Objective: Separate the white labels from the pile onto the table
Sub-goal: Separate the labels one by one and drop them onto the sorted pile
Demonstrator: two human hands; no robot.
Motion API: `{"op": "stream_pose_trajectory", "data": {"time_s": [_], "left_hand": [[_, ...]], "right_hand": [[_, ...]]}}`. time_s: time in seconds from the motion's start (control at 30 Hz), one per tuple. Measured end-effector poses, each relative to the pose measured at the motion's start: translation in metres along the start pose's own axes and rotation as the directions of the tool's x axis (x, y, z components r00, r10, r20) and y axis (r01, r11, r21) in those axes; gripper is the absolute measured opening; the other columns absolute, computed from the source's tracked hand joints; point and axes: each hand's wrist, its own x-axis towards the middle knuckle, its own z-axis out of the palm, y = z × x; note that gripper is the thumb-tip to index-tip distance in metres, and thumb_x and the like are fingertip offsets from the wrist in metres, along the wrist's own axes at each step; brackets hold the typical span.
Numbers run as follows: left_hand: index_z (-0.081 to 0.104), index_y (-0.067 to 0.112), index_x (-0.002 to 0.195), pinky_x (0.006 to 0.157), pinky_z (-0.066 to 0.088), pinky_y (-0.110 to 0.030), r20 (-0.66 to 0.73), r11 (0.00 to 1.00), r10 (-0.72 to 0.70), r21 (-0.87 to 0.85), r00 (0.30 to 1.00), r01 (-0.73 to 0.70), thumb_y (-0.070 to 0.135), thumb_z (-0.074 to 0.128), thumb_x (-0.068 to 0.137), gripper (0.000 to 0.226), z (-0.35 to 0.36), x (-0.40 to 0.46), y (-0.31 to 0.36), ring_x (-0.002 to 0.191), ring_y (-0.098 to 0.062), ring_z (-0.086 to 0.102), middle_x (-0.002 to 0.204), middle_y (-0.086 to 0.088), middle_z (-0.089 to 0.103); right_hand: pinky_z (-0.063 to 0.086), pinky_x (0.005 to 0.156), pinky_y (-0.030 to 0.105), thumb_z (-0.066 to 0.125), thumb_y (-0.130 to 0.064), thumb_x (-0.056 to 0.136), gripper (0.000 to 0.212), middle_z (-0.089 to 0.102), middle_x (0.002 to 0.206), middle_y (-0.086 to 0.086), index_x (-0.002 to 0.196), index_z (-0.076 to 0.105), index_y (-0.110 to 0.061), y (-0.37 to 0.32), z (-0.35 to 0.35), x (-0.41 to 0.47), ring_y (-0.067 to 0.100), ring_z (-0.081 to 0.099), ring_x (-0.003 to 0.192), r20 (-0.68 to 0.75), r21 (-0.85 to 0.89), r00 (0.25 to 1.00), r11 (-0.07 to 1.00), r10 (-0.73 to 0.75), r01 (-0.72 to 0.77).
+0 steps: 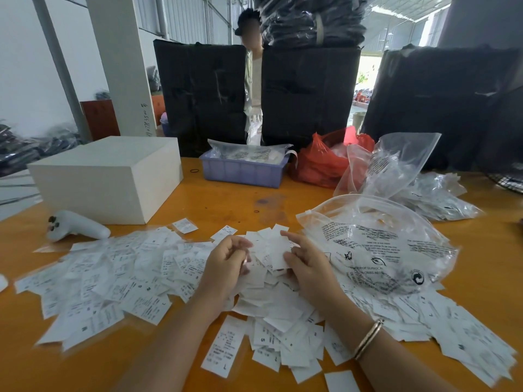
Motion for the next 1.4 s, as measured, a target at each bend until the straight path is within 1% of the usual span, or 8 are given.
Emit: {"op": "stream_pose_trajectory", "data": {"time_s": [0.13, 0.4, 0.6, 0.77, 1.0, 1.1, 1.2, 1.4], "left_hand": [[0.066, 0.030, 0.094, 0.053, 0.036, -0.015, 0.179, 0.999, 0.017, 0.030, 0.984, -0.023, 0.016, 0.051, 0.092, 0.021, 0.003, -0.004, 0.001, 0.054, -0.006, 0.043, 0.059, 0.009, 0.047], [0.070, 0.019, 0.083, 0.064, 0.046, -0.024, 0.170, 0.988, 0.143, 0.028, 0.975, -0.149, 0.023, 0.063, 0.090, 0.011, 0.005, -0.006, 0.000, 0.068, -0.012, 0.057, 0.076, -0.011, 0.064], [0.049, 0.026, 0.062, 0.047, 0.029, -0.017, 0.027, 0.902, 0.276, 0.337, 0.961, -0.269, 0.037, 0.063, 0.087, 0.031, 0.003, -0.001, -0.009, 0.048, -0.004, 0.035, 0.050, 0.012, 0.040], [0.050, 0.031, 0.094, 0.054, 0.039, -0.026, -0.045, 0.787, 0.219, 0.598, 0.975, -0.149, 0.045, 0.066, 0.084, 0.023, 0.000, 0.001, -0.009, 0.062, -0.008, 0.050, 0.066, 0.006, 0.049], [0.054, 0.038, 0.098, 0.052, 0.036, -0.022, 0.077, 0.942, 0.169, 0.282, 0.983, -0.184, 0.035, 0.036, 0.083, 0.023, 0.000, -0.006, 0.001, 0.062, -0.008, 0.046, 0.072, -0.002, 0.054], [0.056, 0.039, 0.102, 0.064, 0.039, -0.011, 0.154, 0.961, 0.181, 0.183, 0.971, -0.208, 0.047, 0.031, 0.084, 0.031, 0.003, -0.009, 0.003, 0.068, 0.008, 0.051, 0.079, 0.014, 0.055], [0.057, 0.039, 0.115, 0.086, 0.036, -0.016, 0.208, 0.977, 0.174, 0.087, 0.963, -0.196, 0.065, 0.019, 0.086, 0.054, 0.006, -0.009, -0.001, 0.110, -0.002, 0.047, 0.103, -0.007, 0.053], [0.057, 0.034, 0.118, 0.079, 0.041, -0.024, 0.270, 0.972, 0.199, 0.065, 0.942, -0.224, 0.053, 0.017, 0.099, 0.049, 0.007, -0.010, 0.000, 0.104, 0.003, 0.022, 0.106, -0.006, 0.042]], "right_hand": [[0.036, 0.055, 0.029, 0.041, 0.000, 0.097, 0.042, 0.053, 0.067, -0.001, 0.122, 0.058, -0.030, -0.002, -0.002, -0.001, 0.010, 0.050, 0.057, 0.162, 0.357, 0.985, 0.927, 0.062, -0.117], [0.035, 0.047, 0.023, 0.041, 0.000, 0.096, 0.053, 0.050, 0.062, 0.003, 0.122, 0.053, -0.045, -0.001, -0.005, 0.000, 0.012, 0.046, 0.051, 0.188, 0.383, 0.982, 0.921, -0.004, -0.070], [0.040, 0.051, 0.031, 0.041, -0.011, 0.100, 0.043, 0.047, 0.065, -0.005, 0.103, 0.067, -0.046, 0.003, -0.001, 0.001, 0.019, 0.041, 0.059, 0.086, 0.222, 0.995, 0.973, 0.041, -0.059], [0.044, 0.060, 0.019, 0.042, 0.002, 0.095, 0.051, 0.049, 0.084, 0.000, 0.112, 0.057, -0.044, 0.003, -0.006, 0.006, 0.012, 0.047, 0.071, -0.076, 0.234, 0.997, 0.972, 0.030, -0.012], [0.029, 0.050, 0.018, 0.027, 0.015, 0.087, 0.051, 0.039, 0.061, 0.006, 0.088, 0.067, -0.017, 0.002, -0.006, -0.001, 0.012, 0.033, 0.053, -0.003, 0.331, 1.000, 0.943, -0.031, 0.030], [0.033, 0.051, 0.012, 0.042, -0.024, 0.095, 0.026, 0.044, 0.061, -0.004, 0.092, 0.068, -0.024, -0.004, -0.001, -0.006, 0.004, 0.041, 0.055, 0.133, 0.198, 0.987, 0.978, -0.086, 0.058], [0.036, 0.058, 0.014, 0.055, -0.061, 0.077, 0.036, 0.043, 0.060, -0.005, 0.099, 0.063, -0.033, -0.007, 0.001, -0.009, 0.004, 0.043, 0.059, 0.185, -0.002, 0.976, 0.993, -0.113, 0.115], [0.037, 0.059, 0.019, 0.063, -0.024, 0.089, 0.012, 0.061, 0.064, -0.017, 0.082, 0.070, -0.031, -0.004, 0.005, -0.005, -0.002, 0.050, 0.058, 0.074, -0.055, 0.996, 0.997, -0.043, 0.047]]}}
